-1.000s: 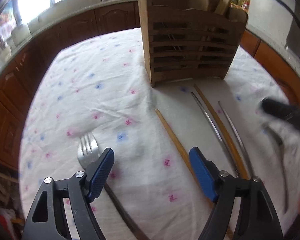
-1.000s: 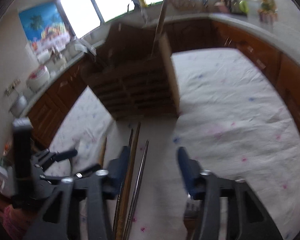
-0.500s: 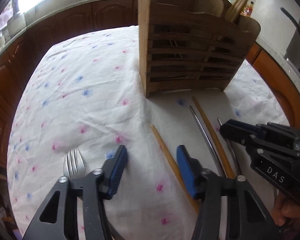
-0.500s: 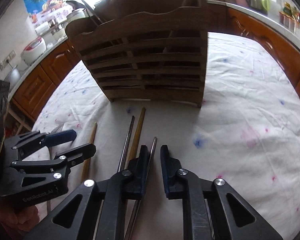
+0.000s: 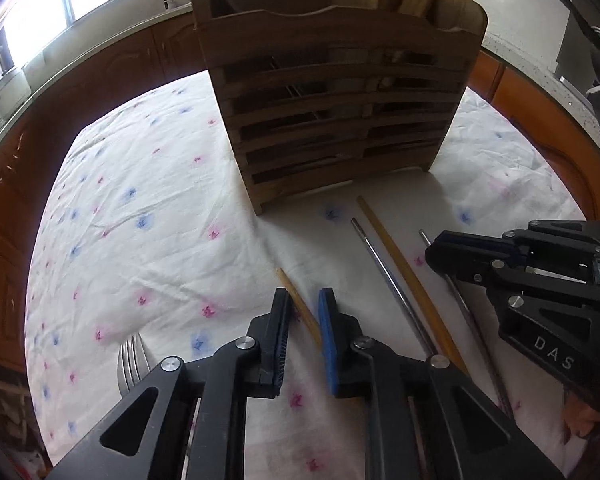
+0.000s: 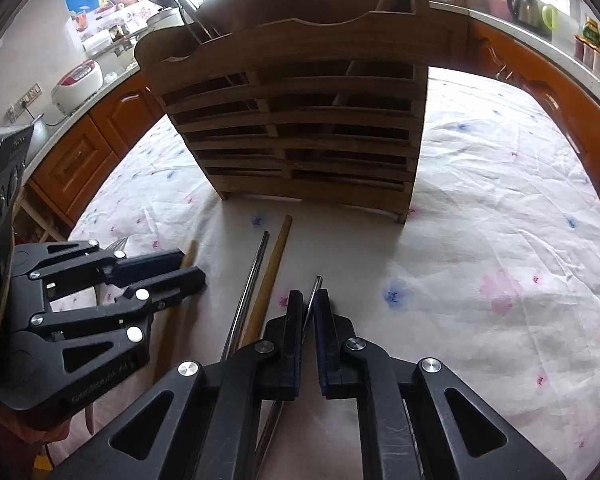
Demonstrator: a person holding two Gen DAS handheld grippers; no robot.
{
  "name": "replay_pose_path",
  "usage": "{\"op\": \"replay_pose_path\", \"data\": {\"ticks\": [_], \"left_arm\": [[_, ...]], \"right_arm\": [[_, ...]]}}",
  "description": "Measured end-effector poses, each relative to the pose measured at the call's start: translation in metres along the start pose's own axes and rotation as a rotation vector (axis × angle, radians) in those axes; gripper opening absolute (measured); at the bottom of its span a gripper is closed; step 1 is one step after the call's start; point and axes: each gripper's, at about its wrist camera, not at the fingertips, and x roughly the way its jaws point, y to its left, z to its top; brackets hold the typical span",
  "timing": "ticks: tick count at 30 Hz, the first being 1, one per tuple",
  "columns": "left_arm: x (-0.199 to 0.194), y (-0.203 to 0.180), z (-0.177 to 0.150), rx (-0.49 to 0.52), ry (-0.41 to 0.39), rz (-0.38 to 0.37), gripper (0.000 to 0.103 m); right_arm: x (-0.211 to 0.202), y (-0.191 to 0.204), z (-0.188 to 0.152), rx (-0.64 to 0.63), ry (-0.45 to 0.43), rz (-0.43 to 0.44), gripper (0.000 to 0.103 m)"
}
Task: Organize utensils
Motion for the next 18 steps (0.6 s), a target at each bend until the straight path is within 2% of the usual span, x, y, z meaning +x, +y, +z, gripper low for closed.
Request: {"op": "replay_pose_path", "data": {"ticks": [4, 13, 18], "left_arm": [[-0.012, 0.006, -0.005, -0.041, -0.039, -0.082, 0.008], [-0.059, 0.014, -0.013, -0.074, -0.127, -0.131, 0.005], [-0.102, 0.019, -0.023, -0.084, -0.194, -0.152, 0.005]], "right_arm": [[-0.006, -0.003, -0.001, 0.050, -0.014, 0.058, 0.004], [-0.049, 0.004, 0.000, 0.066, -0.124, 0.086, 0.003], [-0.080, 0.011, 0.002, 0.064, -0.196, 0.092, 0.003]]}}
